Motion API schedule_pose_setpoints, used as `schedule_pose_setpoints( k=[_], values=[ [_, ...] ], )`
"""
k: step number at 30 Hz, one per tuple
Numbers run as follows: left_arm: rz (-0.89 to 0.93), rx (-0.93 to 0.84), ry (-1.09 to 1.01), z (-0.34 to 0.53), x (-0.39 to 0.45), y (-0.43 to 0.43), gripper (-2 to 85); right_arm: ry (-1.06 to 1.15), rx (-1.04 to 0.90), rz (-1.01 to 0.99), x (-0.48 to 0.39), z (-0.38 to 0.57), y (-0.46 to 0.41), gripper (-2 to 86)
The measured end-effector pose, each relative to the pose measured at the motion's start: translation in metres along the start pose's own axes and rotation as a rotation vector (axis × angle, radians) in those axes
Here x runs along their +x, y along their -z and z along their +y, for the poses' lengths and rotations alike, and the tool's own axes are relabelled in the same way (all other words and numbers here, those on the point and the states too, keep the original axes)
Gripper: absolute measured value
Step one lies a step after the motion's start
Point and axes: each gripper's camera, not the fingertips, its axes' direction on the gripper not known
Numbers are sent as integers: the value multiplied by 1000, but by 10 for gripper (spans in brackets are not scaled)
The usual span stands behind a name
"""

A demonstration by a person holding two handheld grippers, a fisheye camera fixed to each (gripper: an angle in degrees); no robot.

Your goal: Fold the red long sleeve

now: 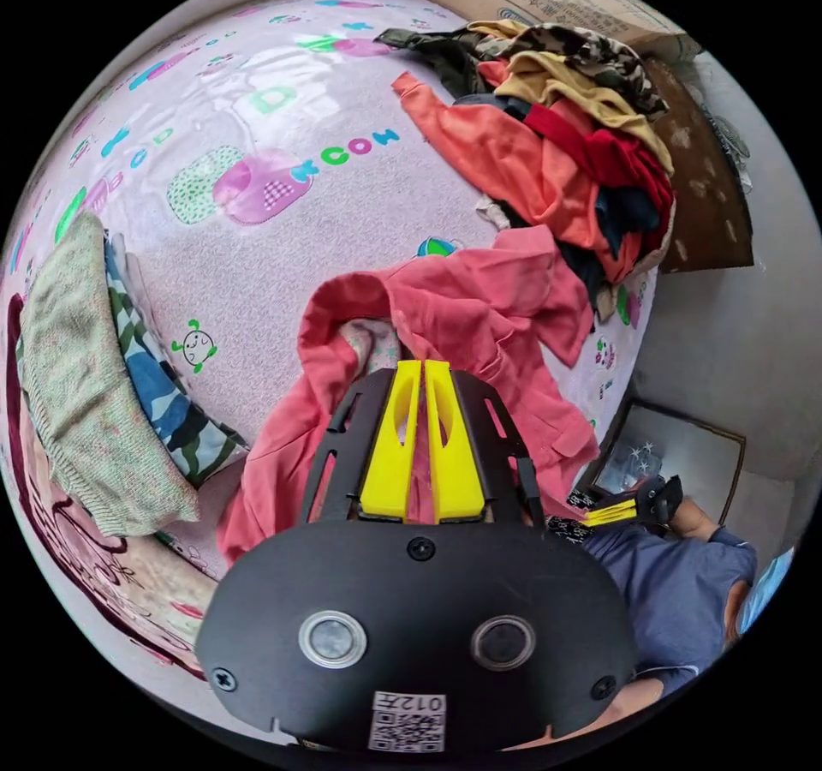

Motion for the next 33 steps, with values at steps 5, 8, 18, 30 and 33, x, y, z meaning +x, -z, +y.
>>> schedule_pose_setpoints(
  k=[5,8,18,30,33],
  values=[
    [-97,-46,72,14,-15,-46,1,-12,-43,-33,9,-43,-59,7],
    [-137,-48,125,26,-22,-60,1,10,-9,10,-2,-54,-85,17],
    [-101,76,246,86,-45,-48,10,12,163,-7,-48,-30,-113,81],
    [241,106,-92,240,139,-116,4,-357,280,388,-30,100,-129,50],
    [153,-34,-203,284,202,-171,4,-247,200,483,-55,89,-168,67]
  ],
)
